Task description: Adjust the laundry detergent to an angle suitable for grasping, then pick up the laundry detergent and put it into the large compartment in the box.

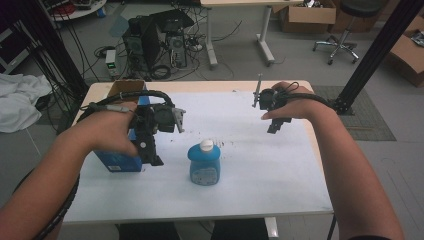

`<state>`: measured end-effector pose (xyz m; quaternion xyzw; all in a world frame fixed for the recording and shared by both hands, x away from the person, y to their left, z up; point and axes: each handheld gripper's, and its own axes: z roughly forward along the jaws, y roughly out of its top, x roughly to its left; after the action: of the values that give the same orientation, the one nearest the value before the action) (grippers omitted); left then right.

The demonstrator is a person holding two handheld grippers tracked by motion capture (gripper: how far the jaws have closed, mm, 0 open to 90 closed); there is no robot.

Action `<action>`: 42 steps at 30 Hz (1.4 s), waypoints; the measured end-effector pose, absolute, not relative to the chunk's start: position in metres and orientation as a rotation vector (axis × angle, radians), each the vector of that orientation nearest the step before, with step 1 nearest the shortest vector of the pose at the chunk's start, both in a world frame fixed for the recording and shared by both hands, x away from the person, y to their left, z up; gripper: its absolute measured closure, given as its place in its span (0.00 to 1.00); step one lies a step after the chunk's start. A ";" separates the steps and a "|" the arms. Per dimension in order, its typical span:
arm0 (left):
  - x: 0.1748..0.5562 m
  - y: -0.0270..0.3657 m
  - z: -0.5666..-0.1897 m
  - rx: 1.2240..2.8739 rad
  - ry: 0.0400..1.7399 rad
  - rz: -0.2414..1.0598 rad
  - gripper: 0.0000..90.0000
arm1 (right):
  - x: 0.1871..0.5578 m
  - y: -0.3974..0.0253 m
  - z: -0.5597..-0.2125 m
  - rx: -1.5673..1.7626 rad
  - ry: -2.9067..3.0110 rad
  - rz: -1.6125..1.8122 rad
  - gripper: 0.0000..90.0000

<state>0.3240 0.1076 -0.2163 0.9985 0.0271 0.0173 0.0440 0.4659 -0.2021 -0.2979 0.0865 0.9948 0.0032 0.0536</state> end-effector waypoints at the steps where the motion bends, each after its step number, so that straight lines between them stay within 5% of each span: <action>1: 0.324 0.108 -0.215 3.052 0.088 0.061 0.00 | 0.466 -0.202 -0.298 0.265 3.023 0.001 0.18; 42: 0.324 0.108 -0.223 3.061 0.099 0.042 0.01 | 0.465 -0.201 -0.294 0.255 3.016 0.013 0.18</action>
<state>0.3240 0.1076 -0.2234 0.9986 0.0323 0.0136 0.0392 0.4646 -0.2005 -0.2938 0.0841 0.9948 0.0043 0.0572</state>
